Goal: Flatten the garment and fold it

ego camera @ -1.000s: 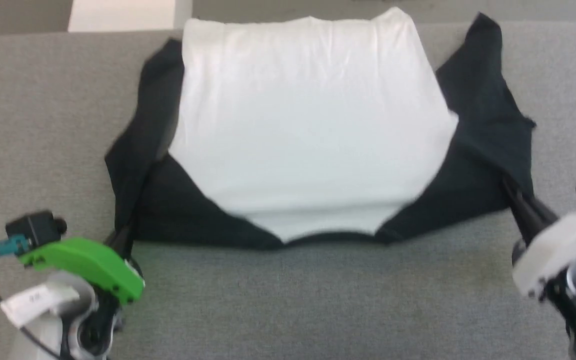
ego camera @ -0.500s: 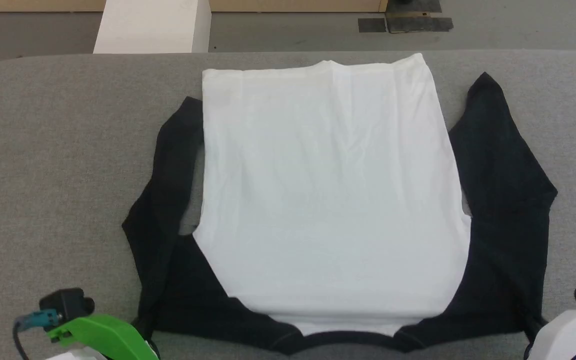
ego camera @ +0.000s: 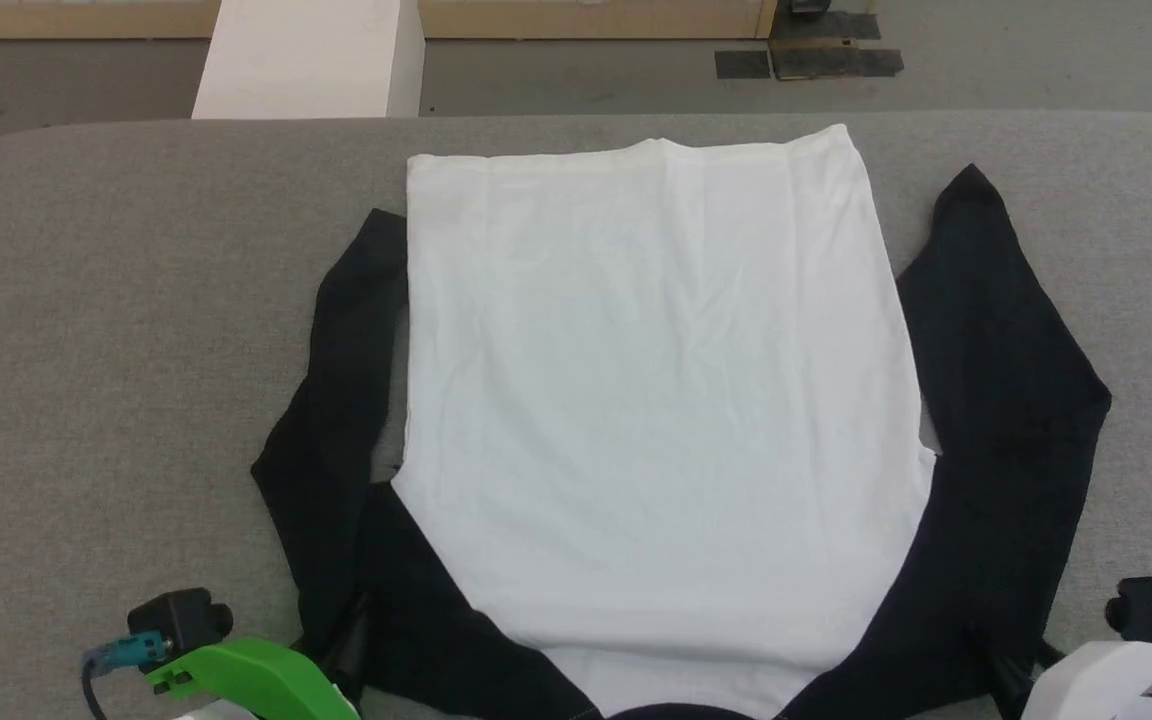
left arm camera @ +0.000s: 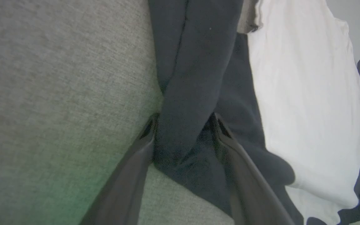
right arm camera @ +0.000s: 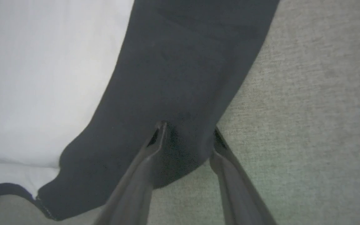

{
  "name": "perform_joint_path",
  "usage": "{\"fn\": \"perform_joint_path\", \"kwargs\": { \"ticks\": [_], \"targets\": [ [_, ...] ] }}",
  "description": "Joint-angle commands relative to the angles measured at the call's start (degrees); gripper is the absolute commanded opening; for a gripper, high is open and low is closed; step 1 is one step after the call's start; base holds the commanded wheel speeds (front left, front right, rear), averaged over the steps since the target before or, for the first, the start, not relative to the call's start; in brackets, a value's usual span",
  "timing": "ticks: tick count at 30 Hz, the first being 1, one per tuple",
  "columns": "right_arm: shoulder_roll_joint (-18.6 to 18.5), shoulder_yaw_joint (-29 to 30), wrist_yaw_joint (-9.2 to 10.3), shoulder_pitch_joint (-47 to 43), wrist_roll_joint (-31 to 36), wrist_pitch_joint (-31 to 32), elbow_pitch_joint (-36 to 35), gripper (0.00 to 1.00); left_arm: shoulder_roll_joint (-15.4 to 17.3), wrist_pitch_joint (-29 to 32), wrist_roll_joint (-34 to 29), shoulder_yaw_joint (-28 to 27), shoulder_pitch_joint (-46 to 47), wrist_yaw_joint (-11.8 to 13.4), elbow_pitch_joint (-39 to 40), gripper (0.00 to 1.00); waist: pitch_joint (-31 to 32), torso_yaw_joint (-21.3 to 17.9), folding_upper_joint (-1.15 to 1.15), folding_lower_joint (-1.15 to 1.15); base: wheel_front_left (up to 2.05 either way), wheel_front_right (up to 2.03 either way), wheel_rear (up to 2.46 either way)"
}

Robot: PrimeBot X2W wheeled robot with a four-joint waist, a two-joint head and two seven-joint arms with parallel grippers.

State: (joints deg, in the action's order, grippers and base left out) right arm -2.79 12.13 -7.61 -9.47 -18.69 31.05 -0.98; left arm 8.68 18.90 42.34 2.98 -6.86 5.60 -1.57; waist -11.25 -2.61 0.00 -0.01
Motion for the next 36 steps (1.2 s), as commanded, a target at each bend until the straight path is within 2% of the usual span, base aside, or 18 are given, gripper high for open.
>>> {"fn": "perform_joint_path", "kwargs": {
  "ticks": [1,5,9,12,16,21,29,36],
  "targets": [
    [-0.1,0.8,0.12,-0.1,0.8,-0.8,-0.3,1.00,0.1,-0.2,-0.3,0.0,0.2,0.4,-1.5,1.00,0.7,0.2,0.00,0.01,0.00,0.00,0.00],
    [-0.1,4.4,0.12,-1.3,2.1,-4.7,-3.5,1.00,0.3,-2.7,-1.0,-0.9,-0.3,0.6,0.0,1.00,1.6,0.6,0.00,0.01,0.00,0.00,0.00],
    [-0.1,5.8,0.12,-0.8,3.6,-12.8,-6.9,1.00,1.5,-8.7,-3.9,-1.8,0.6,-0.7,2.9,1.00,2.0,0.7,0.00,0.01,0.00,0.00,0.00],
    [-0.1,4.5,0.12,0.2,5.8,-20.6,-8.3,1.00,2.7,-13.5,-6.8,-1.5,2.8,-2.4,3.5,1.00,1.7,0.6,0.00,0.01,0.00,0.00,0.00],
    [-0.1,1.9,0.12,2.1,9.0,-29.0,-8.1,1.00,5.0,-18.0,-11.5,-0.7,7.1,-3.4,2.1,1.00,0.8,-0.2,0.00,0.01,0.00,0.00,0.00],
    [-0.1,-0.9,0.12,4.2,10.5,-34.4,-6.8,1.00,7.8,-20.6,-17.6,1.4,14.8,-3.4,-1.5,1.00,-1.7,-0.9,0.00,0.01,0.00,0.00,0.00],
    [-0.5,-6.1,0.12,9.2,10.1,-36.1,-5.8,1.00,7.6,-17.9,-21.9,6.2,33.9,-4.5,-16.0,1.00,-7.3,-2.6,0.00,0.01,0.00,0.00,0.00],
    [-1.3,-9.5,0.12,12.6,8.9,-35.9,-7.0,1.00,8.0,-10.9,-23.4,7.6,46.7,-3.2,-28.3,1.00,-11.8,-5.8,0.00,0.01,0.00,0.00,0.00]
  ]
}}
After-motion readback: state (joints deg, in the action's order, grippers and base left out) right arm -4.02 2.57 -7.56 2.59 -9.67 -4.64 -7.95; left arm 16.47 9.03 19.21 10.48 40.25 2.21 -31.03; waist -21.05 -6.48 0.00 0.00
